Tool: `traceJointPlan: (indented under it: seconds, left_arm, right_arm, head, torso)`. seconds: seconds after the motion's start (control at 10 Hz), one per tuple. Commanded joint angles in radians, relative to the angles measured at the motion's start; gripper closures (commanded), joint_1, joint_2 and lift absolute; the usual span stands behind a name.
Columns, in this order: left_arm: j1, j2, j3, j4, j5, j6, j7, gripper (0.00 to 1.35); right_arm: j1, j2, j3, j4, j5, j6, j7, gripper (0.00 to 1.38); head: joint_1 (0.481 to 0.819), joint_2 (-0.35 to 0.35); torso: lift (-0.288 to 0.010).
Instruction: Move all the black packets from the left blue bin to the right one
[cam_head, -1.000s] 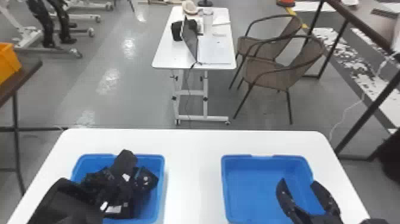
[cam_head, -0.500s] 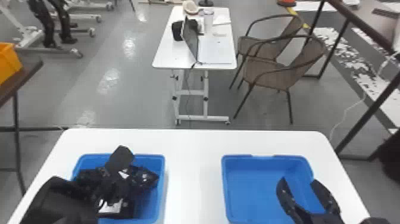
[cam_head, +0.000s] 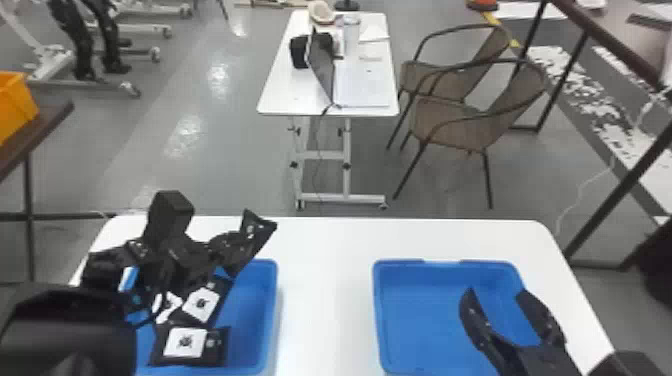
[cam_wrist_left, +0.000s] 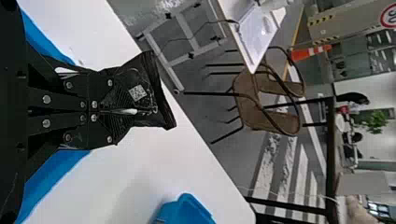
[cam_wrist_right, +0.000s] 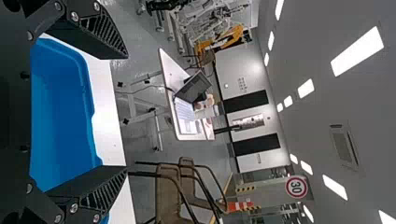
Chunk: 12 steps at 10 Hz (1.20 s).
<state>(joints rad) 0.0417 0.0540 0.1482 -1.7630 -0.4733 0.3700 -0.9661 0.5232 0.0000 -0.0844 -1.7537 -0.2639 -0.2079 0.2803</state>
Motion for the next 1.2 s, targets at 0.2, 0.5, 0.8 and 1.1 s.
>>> traceJointPlan:
  seconds: [0.2,0.5,0.8,1.1]
  left_arm:
    - [-0.108,0.040,-0.185,-0.010,0.110,-0.022,-0.017,1.22]
    - [-0.201,0.069,-0.328,0.073,0.163,-0.079,-0.002,1.22]
    - [-0.302,0.078,-0.458,0.235,0.208,-0.168,0.036,1.22]
    - [-0.341,0.044,-0.550,0.301,0.090,-0.295,0.147,1.22]
  right_arm:
    - [-0.080,0.001,0.003,-0.032,0.003,0.068,0.063,0.18]
    - [-0.153,0.001,0.008,-0.029,0.006,0.071,0.082,0.18]
    - [-0.239,0.001,0.011,-0.007,0.000,0.071,0.116,0.18]
    - [-0.288,0.001,0.011,0.036,-0.066,0.062,0.137,0.18]
  head:
    - [0.695,-0.078]
    - [0.695,-0.149]
    - [0.695,-0.198]
    - [0.695,-0.231]
  torso:
    - [0.000]
    - [0.000]
    - [0.000]
    - [0.000]
